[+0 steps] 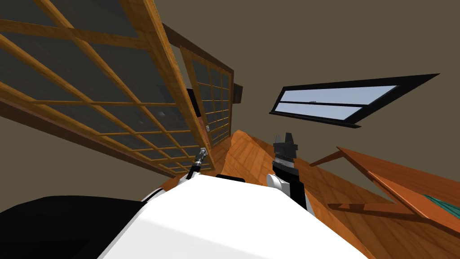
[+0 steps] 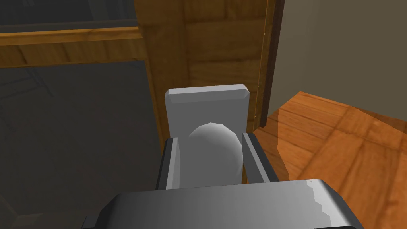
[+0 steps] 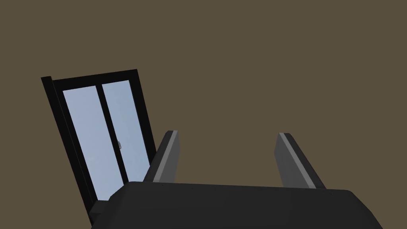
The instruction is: Pull the door open
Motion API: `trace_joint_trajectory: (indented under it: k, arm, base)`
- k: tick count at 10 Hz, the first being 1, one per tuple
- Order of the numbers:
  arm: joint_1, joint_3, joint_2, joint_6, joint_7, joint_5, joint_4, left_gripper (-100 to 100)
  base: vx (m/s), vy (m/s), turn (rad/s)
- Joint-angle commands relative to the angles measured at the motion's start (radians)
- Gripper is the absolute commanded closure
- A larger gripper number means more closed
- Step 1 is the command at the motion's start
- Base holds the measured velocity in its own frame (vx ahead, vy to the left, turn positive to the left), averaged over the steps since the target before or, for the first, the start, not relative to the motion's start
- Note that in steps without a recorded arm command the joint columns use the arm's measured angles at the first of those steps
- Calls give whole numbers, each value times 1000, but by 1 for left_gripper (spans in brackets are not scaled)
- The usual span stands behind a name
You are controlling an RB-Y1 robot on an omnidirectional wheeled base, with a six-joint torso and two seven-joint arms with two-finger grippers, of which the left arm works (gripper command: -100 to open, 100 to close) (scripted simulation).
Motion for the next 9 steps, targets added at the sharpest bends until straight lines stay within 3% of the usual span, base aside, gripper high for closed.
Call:
trace_joint_trajectory:
  k: [1, 8, 9]
  arm:
    - [8, -20, 14, -12, 18, -10, -5, 100]
    - [42, -103, 69, -61, 94, -49, -24, 100]
    - [42, -96, 65, -52, 85, -46, -27, 100]
  base:
    - [-166, 27, -73]
    - [-215, 30, -69]
    - [-92, 13, -18]
